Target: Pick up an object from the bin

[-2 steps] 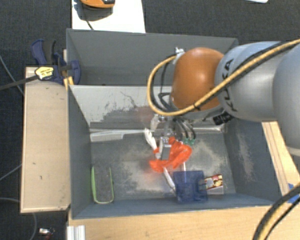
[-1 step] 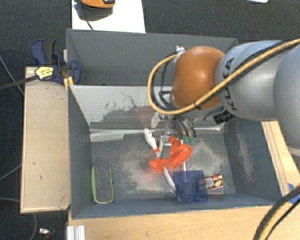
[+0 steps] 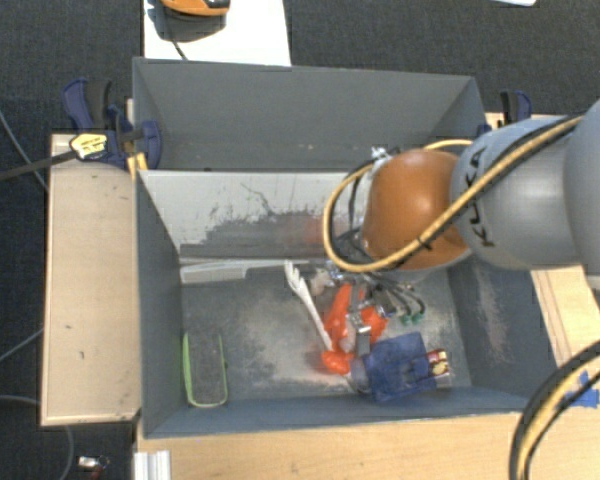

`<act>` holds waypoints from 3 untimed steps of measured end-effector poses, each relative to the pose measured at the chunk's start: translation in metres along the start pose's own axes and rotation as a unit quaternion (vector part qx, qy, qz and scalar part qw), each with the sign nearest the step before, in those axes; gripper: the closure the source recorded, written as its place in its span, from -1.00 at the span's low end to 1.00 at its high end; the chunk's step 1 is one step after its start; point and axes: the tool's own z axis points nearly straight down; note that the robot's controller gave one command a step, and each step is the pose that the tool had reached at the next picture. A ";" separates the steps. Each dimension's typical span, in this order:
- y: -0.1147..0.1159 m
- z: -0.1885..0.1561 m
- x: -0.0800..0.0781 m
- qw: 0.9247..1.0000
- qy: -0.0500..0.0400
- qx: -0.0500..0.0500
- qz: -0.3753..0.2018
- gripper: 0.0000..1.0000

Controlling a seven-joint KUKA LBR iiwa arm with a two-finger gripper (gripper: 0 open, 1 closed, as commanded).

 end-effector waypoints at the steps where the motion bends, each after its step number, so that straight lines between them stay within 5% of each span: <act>1: 0.013 -0.023 0.015 0.984 0.002 0.000 -0.180 -1.00; 2: 0.003 -0.007 0.010 0.995 0.004 0.001 -0.098 -1.00; 3: -0.007 0.005 0.007 0.985 0.001 0.001 -0.175 -1.00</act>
Offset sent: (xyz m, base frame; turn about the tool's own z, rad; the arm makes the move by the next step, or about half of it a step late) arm -0.0082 -0.0049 -0.0124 -0.1106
